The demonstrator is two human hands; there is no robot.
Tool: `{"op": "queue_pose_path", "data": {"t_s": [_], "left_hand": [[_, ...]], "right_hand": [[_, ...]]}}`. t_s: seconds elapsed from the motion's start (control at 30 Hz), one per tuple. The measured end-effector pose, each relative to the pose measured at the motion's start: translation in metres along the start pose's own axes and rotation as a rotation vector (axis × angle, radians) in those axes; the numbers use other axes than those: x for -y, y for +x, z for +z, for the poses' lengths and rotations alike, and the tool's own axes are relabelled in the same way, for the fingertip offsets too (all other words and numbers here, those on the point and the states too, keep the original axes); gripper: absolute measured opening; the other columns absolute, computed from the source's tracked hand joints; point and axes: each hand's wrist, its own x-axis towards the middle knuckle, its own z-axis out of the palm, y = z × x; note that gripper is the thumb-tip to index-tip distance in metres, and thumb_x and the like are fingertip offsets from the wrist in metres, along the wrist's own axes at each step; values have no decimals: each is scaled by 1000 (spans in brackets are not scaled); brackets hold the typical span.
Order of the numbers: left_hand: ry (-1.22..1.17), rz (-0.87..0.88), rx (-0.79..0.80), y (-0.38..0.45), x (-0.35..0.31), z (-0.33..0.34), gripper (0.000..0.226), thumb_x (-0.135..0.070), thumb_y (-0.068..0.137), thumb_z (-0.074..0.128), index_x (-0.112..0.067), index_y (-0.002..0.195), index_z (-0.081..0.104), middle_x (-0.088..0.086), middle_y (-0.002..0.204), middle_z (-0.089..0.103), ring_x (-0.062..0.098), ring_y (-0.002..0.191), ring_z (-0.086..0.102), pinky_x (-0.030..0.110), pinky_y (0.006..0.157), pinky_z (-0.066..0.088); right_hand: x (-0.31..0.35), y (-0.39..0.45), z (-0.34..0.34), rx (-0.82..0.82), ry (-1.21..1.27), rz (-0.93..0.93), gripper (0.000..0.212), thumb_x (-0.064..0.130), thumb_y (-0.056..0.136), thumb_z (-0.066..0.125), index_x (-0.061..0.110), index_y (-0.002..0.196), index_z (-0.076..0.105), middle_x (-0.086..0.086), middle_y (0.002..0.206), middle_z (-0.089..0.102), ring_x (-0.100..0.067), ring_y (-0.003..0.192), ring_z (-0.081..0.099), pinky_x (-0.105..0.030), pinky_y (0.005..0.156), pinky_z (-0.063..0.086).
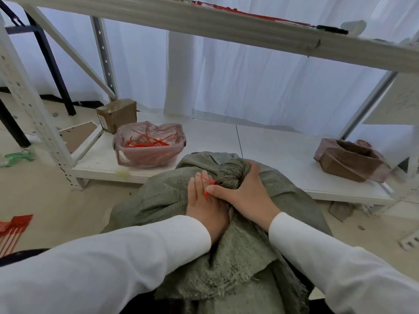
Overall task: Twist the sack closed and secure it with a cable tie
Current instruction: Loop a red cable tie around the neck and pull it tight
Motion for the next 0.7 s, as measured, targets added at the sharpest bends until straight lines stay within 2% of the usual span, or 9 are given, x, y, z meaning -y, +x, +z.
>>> {"op": "queue_pose_path", "data": {"t_s": [0.07, 0.17, 0.2, 0.3, 0.37, 0.43, 0.53, 0.57, 0.7], "left_hand": [[2, 23, 17, -1, -1, 0, 79, -41, 72, 21, 15, 116, 55, 39, 119, 55, 51, 111, 55, 41, 107, 8], [4, -33, 0, -3, 0, -9, 98, -49, 65, -15, 7, 143, 1, 33, 151, 3, 45, 142, 1, 44, 108, -21], [-8, -62, 12, -3, 0, -8, 95, -51, 69, -15, 5, 145, 2, 31, 153, 0, 43, 143, -4, 44, 109, -23], [51, -58, -61, -4, -2, -10, 94, -51, 73, -5, 9, 141, 24, 34, 148, 20, 46, 140, 13, 40, 105, -24], [108, 16, -75, 0, 0, -10, 103, -53, 65, -12, 9, 142, 18, 34, 150, 13, 45, 141, 8, 39, 100, -28], [128, 45, -83, 2, 3, -16, 108, -59, 64, -15, 8, 143, 18, 33, 151, 12, 43, 142, 7, 40, 104, -23], [38, 149, 84, 3, 18, -12, 133, -79, 44, -29, 2, 146, -1, 21, 156, -7, 31, 145, -10, 39, 114, -14], [-50, 178, 108, 4, 24, -13, 133, -83, 45, -24, 0, 147, 0, 17, 157, -5, 27, 146, -8, 37, 117, -8], [-623, 255, 102, 11, 45, -19, 93, -74, 64, 29, -14, 133, 45, 7, 139, 46, 17, 134, 36, 33, 114, 25]], "right_hand": [[-1, 4, 2, -36, -7, 4, 107, 47, 50, 87, 18, 134, 26, 1, 133, 46, -16, 124, 45, -31, 107, 35], [2, 7, 6, -27, 56, 66, 116, 62, 39, 82, 21, 133, 27, 1, 131, 46, -17, 123, 47, -37, 107, 38], [4, 8, 8, -34, 76, 100, 120, 67, 35, 78, 23, 133, 26, 1, 132, 45, -18, 123, 46, -40, 107, 38], [6, 10, 13, -64, 65, 144, 123, 69, 30, 76, 25, 132, 22, -2, 135, 40, -21, 125, 43, -45, 108, 36], [6, 13, 13, -75, 65, 157, 115, 59, 40, 79, 22, 132, 22, -4, 136, 39, -24, 125, 43, -45, 107, 36], [5, 17, 12, -79, 63, 160, 102, 48, 50, 79, 18, 131, 24, -7, 133, 41, -25, 123, 45, -46, 106, 38], [5, 20, 8, -31, 51, 137, 86, 40, 53, 77, 16, 119, 27, -9, 126, 45, -26, 118, 49, -44, 103, 41], [6, 20, 7, -6, 38, 126, 81, 38, 54, 77, 16, 115, 27, -10, 123, 47, -26, 116, 50, -43, 102, 42], [6, 18, -2, 50, 24, 89, 75, 33, 58, 77, 17, 114, 29, -9, 117, 52, -24, 108, 53, -37, 94, 45]]}}
